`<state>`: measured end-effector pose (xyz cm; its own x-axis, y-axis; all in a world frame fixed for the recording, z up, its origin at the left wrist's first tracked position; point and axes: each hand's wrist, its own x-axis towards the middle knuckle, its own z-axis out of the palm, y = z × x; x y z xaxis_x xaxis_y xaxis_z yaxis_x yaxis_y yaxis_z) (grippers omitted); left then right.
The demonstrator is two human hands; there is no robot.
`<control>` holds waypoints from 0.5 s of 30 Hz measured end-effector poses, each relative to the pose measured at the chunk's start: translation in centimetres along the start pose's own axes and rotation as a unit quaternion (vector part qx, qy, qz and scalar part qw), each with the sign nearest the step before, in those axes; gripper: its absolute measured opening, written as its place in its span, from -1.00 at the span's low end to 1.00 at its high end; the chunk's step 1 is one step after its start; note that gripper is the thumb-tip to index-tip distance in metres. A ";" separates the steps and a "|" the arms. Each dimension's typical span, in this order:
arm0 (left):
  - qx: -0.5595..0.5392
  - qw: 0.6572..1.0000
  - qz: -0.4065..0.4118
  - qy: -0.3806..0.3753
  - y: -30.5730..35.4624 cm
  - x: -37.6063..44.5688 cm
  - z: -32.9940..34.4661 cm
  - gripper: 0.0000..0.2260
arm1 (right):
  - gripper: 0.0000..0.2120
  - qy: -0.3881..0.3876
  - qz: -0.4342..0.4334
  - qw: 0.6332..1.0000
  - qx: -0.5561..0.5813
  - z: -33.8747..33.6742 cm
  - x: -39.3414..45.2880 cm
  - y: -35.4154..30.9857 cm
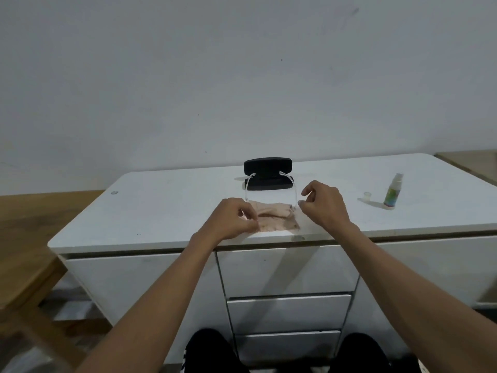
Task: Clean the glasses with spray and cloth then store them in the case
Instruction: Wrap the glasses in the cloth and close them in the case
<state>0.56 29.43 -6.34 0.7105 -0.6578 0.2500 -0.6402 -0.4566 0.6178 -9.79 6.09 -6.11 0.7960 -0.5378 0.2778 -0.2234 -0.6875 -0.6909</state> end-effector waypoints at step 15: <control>0.049 0.999 -0.006 -0.014 1.2 -1.5 0.8 -0.89 | -0.85 0.032 0.040 0.999 -0.011 1.4 -0.1 -1.4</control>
<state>-1.50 29.44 -6.58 0.7103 -0.6679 0.2223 -0.6589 -0.5198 0.5437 -8.79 7.81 -6.11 0.7377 -0.6211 0.2645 -0.2985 -0.6515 -0.6975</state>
